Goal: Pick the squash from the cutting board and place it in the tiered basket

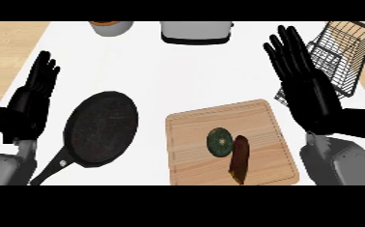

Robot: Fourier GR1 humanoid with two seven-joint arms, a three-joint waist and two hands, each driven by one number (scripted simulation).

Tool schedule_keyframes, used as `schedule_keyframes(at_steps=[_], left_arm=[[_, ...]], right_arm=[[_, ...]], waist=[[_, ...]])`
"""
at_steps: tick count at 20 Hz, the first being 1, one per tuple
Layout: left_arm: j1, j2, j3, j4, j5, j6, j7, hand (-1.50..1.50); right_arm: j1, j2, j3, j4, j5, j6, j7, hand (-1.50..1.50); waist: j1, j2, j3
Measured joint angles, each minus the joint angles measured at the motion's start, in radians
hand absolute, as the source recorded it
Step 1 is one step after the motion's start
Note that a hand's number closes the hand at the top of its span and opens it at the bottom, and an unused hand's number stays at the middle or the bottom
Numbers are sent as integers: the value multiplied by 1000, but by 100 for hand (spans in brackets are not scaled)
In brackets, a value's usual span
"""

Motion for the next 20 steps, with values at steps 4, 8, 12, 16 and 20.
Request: schedule_keyframes(at_steps=[4,8,12,16,20], left_arm=[[74,18,1,20,11,-24,26,0],[143,27,-14,74,23,-44,69,0],[196,37,-28,106,39,-86,88,0],[212,45,-35,125,40,-113,89,0],[213,50,-39,134,44,-137,93,0]], right_arm=[[150,115,-13,51,-46,-13,-136,150],[277,225,-72,90,-165,-41,-309,-150],[415,268,-40,165,-125,-153,-542,-150],[528,254,9,297,53,-357,-558,-150],[599,207,96,354,232,-550,-465,-150]], waist=[[-3,21,8],[-40,33,25],[-29,34,15],[-12,41,5],[2,37,-1]])
